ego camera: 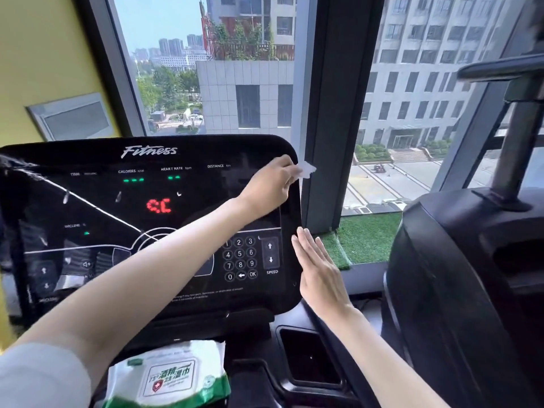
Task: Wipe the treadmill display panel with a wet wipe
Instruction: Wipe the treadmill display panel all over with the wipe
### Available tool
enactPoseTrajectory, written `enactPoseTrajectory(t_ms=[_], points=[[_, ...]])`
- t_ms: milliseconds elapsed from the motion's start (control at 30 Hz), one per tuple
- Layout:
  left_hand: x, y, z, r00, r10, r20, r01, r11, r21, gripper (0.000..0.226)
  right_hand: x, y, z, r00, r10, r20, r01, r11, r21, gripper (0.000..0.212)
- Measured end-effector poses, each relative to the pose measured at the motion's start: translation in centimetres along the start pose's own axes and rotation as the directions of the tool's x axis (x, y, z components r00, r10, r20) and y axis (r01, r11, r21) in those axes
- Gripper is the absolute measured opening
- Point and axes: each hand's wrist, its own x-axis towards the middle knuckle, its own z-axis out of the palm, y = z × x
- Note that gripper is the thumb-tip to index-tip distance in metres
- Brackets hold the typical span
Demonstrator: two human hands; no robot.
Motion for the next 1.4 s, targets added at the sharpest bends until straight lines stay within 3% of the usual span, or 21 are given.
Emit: enactPoseTrajectory(t_ms=[67,200,267,367,433,533,600,667,733,800,900,967,1100,1167,1267,1333,1400], points=[[-1.0,0.2,1.0,0.998,0.052,0.022,-0.053,0.998,0.036,0.030,-1.7,0.1,0.3,0.999,-0.034,0.026,0.034,0.999,-0.010,0.071],[-4.6,1.5,2.4,0.914,0.285,0.288,-0.310,0.950,0.045,0.045,-3.1,0.3,0.8,0.995,-0.062,0.073,0.064,0.998,-0.017,0.066],[-3.1,1.1,1.7,0.957,0.183,0.226,-0.200,0.978,0.056,0.041,-3.1,0.3,1.1,0.996,-0.041,0.077,0.043,0.999,-0.018,0.063],[-2.0,0.6,1.6,1.000,-0.009,-0.002,0.009,1.000,-0.005,0.032,-3.2,0.1,1.5,0.998,-0.016,0.059,0.018,0.999,-0.027,0.055],[-3.5,1.1,2.8,0.995,0.078,0.059,-0.079,0.997,0.026,0.036,-3.3,0.0,1.7,0.998,-0.018,0.054,0.020,0.999,-0.033,0.053],[-6.6,2.5,3.7,0.910,0.286,0.299,-0.306,0.952,0.022,0.039,-3.3,0.1,1.9,0.999,-0.017,0.037,0.017,1.000,-0.019,0.058],[-5.5,2.0,3.1,0.941,0.219,0.257,-0.235,0.971,0.034,0.040,-3.2,0.1,1.8,0.999,-0.015,0.029,0.016,1.000,-0.012,0.062],[-3.5,1.4,2.3,0.993,0.069,0.092,-0.073,0.997,0.033,0.038,-3.2,0.1,1.8,1.000,-0.018,0.014,0.018,1.000,-0.010,0.061],[-3.0,1.1,2.5,1.000,-0.020,-0.017,0.020,1.000,0.007,0.037,-3.2,0.1,1.9,1.000,-0.022,0.006,0.022,1.000,-0.015,0.061],[-4.7,1.6,3.4,0.996,0.067,0.055,-0.067,0.998,0.008,0.039,-3.2,0.2,2.0,1.000,-0.028,0.010,0.029,0.999,-0.033,0.062],[-8.0,2.8,4.5,0.913,0.274,0.301,-0.284,0.959,-0.010,0.040,-3.3,0.3,2.1,0.999,-0.035,0.006,0.035,0.998,-0.061,0.064],[-7.0,2.5,4.0,0.945,0.205,0.256,-0.208,0.978,-0.014,0.041,-3.3,0.3,2.1,0.999,-0.033,0.011,0.034,0.998,-0.050,0.066],[-4.5,1.5,3.4,1.000,-0.006,-0.011,0.005,0.999,-0.037,0.034,-3.5,-0.1,2.1,0.999,-0.024,0.027,0.025,0.999,-0.037,0.071],[-6.0,1.9,4.3,0.999,0.039,0.035,-0.038,0.999,-0.028,0.036,-3.9,-0.1,2.2,1.000,-0.006,0.015,0.006,1.000,-0.020,0.069],[-9.3,3.2,5.4,0.943,0.179,0.280,-0.190,0.982,0.013,0.043,-5.1,0.2,2.2,0.995,0.076,-0.070,-0.074,0.997,0.031,0.052],[-8.8,3.2,5.0,0.948,0.162,0.275,-0.167,0.986,-0.004,0.044,-5.5,0.2,2.1,0.986,0.123,-0.114,-0.114,0.990,0.083,0.037],[-7.0,2.9,4.3,0.981,0.051,0.188,-0.052,0.999,-0.001,0.041,-5.3,-0.4,1.7,0.956,0.284,-0.075,-0.251,0.923,0.291,0.035]])
